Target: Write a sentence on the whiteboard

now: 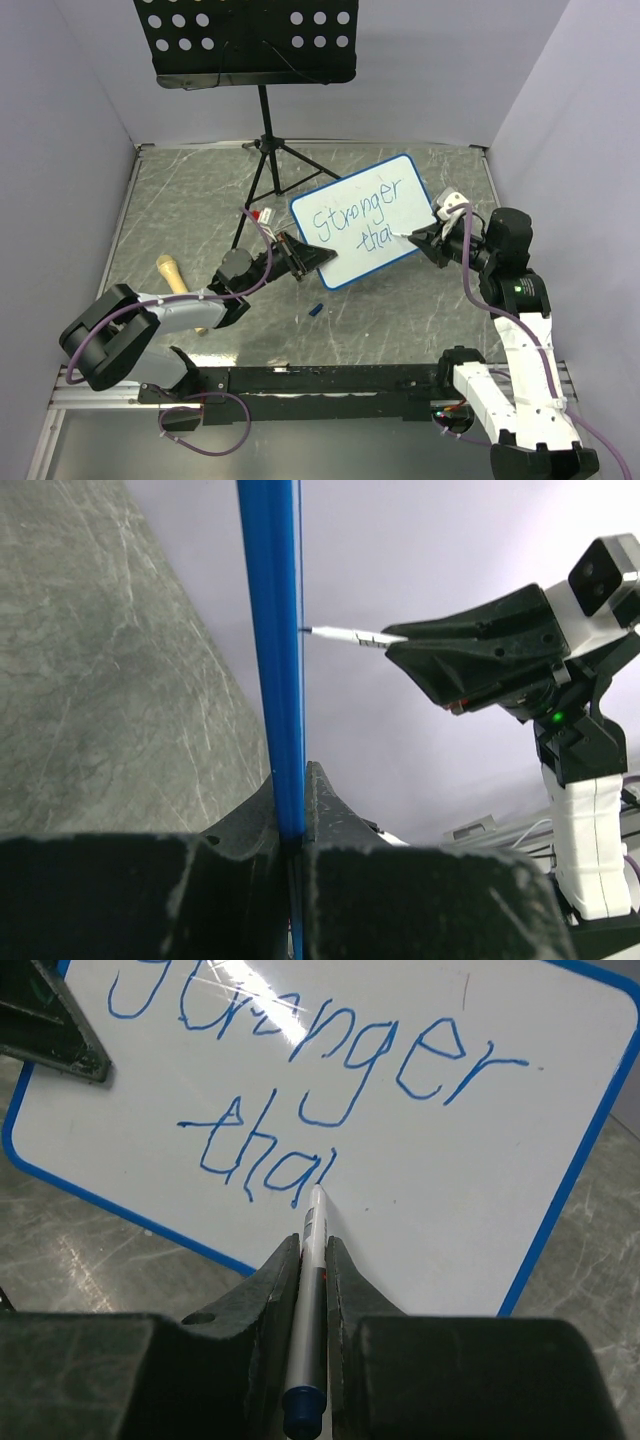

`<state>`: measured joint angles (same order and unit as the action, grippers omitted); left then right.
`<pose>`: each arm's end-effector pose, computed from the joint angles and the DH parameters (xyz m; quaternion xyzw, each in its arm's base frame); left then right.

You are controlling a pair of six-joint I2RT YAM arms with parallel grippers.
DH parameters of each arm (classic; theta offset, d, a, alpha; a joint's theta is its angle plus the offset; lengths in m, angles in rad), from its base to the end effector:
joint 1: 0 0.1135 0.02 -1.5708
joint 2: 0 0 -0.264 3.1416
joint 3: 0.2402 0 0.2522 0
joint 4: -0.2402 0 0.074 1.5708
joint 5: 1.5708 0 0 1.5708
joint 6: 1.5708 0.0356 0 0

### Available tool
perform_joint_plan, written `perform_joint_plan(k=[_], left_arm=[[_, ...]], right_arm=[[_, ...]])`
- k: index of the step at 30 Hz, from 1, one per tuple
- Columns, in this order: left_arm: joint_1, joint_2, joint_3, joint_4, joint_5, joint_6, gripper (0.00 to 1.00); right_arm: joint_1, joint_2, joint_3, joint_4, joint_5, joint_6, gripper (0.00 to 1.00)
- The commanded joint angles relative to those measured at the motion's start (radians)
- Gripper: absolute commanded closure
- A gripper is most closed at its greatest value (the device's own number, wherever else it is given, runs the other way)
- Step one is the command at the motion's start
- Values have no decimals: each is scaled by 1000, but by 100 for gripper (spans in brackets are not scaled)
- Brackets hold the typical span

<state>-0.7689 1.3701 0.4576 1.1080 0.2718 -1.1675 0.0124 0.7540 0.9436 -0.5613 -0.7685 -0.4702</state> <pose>0.1881 -0.1953 0.2362 -0.0219 0.6371 -0.6795 0.3631 0.1493 0.0266 0.3631 -0.3883 0.6927 0.1827 0.5797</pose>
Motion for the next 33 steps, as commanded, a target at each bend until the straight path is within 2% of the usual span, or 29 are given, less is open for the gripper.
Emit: perform_joint_plan(k=[1,23,33], left_arm=[[6,-65,4,164,-31,0,99],[6,-3,46,211,81,-18,99],[6,-51,15,187,9,-1,99]], right_arm=[[-8,-27,-23,-38,-8,-15,100],[-8,42,14,81,35,38,100],[-8,28,11,26,58,7,100]])
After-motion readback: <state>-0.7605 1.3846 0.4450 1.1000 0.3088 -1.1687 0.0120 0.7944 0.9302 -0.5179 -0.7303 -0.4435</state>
